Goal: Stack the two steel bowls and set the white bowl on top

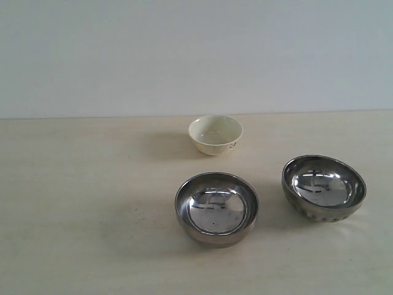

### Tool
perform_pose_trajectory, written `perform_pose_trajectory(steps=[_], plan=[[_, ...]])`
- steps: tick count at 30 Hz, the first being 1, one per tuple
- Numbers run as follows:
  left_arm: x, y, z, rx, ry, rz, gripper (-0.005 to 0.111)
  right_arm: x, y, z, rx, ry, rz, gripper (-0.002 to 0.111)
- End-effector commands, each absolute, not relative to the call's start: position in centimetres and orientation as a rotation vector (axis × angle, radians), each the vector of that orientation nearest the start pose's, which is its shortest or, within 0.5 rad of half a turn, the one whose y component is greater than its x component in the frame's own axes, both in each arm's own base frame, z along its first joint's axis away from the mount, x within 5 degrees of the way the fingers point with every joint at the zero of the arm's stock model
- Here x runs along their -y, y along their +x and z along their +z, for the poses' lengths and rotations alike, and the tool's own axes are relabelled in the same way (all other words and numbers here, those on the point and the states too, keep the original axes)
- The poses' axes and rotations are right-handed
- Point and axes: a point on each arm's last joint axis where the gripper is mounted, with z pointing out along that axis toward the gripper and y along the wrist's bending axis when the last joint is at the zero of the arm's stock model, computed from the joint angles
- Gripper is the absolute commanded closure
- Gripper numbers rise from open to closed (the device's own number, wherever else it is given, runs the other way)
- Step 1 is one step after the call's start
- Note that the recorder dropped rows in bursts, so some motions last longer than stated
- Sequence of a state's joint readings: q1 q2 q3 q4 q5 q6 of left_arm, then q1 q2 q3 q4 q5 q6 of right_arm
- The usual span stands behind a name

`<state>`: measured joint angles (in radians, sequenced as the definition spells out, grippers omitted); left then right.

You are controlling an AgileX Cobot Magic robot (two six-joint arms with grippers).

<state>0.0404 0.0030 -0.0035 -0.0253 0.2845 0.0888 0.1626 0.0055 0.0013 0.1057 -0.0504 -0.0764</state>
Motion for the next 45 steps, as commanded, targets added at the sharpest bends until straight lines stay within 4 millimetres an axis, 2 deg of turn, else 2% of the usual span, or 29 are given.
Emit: perform_pose_trajectory(steps=[1,4,5,6,9,10,12,14,17,18,20,21,23,25,30,36,40,45], plan=[[-0.2,5.5,18.7,-1.769,0.014,0.063,0.103,-0.2,4.2,25.5,-0.991,0.060,0.299,0.108],[-0.2,5.5,18.7,-1.769,0.014,0.063,0.103,0.0,3.0,28.4,-0.848,0.108,0.404,0.108],[-0.2,5.5,18.7,-1.769,0.014,0.063,0.103,0.0,2.4,30.1,-0.815,0.088,0.391,0.108],[-0.2,5.5,18.7,-1.769,0.014,0.063,0.103,0.0,2.0,31.1,-0.810,0.061,0.362,0.108],[-0.2,5.5,18.7,-1.769,0.014,0.063,0.103,-0.1,1.2,34.4,-0.878,0.008,0.278,0.108],[-0.2,5.5,18.7,-1.769,0.014,0.063,0.103,-0.1,1.1,36.3,-0.906,-0.013,0.241,0.108],[-0.2,5.5,18.7,-1.769,0.014,0.063,0.103,-0.2,1.6,39.0,-0.981,-0.040,0.204,0.108],[-0.2,5.5,18.7,-1.769,0.014,0.063,0.103,-0.5,2.9,40.7,-1.075,-0.057,0.188,0.106],[-0.2,5.5,18.7,-1.769,0.014,0.063,0.103,-0.9,5.1,43.0,-1.197,-0.074,0.180,0.091],[-0.2,5.5,18.7,-1.769,0.014,0.063,0.103,-1.1,6.4,44.0,-1.254,-0.079,0.179,0.078],[-0.2,5.5,18.7,-1.769,0.014,0.063,0.103,-1.6,9.1,44.7,-1.367,-0.091,0.173,0.049],[-0.2,5.5,18.7,-1.769,0.014,0.063,0.103,-1.8,10.4,44.7,-1.411,-0.101,0.162,0.035],[-0.2,5.5,18.7,-1.769,0.014,0.063,0.103,-2.1,12.7,44.2,-1.507,-0.105,0.162,0.017],[-0.2,5.5,18.7,-1.769,0.014,0.063,0.103,-2.5,15.1,43.2,-1.604,-0.112,0.158,0.007],[-0.2,5.5,18.7,-1.769,0.014,0.063,0.103,-3.4,20.2,39.8,-1.820,-0.035,0.219,0.007],[-0.2,5.5,18.7,-1.769,0.014,0.063,0.103,-4.1,25.0,34.8,-2.075,0.041,0.239,0.007],[-0.2,5.5,18.7,-1.769,0.014,0.063,0.103,-4.5,27.2,31.6,-2.215,0.099,0.240,0.007],[-0.2,5.5,18.7,-1.769,0.014,0.063,0.103,-4.4,29.3,27.3,-2.403,0.111,0.144,0.007]])
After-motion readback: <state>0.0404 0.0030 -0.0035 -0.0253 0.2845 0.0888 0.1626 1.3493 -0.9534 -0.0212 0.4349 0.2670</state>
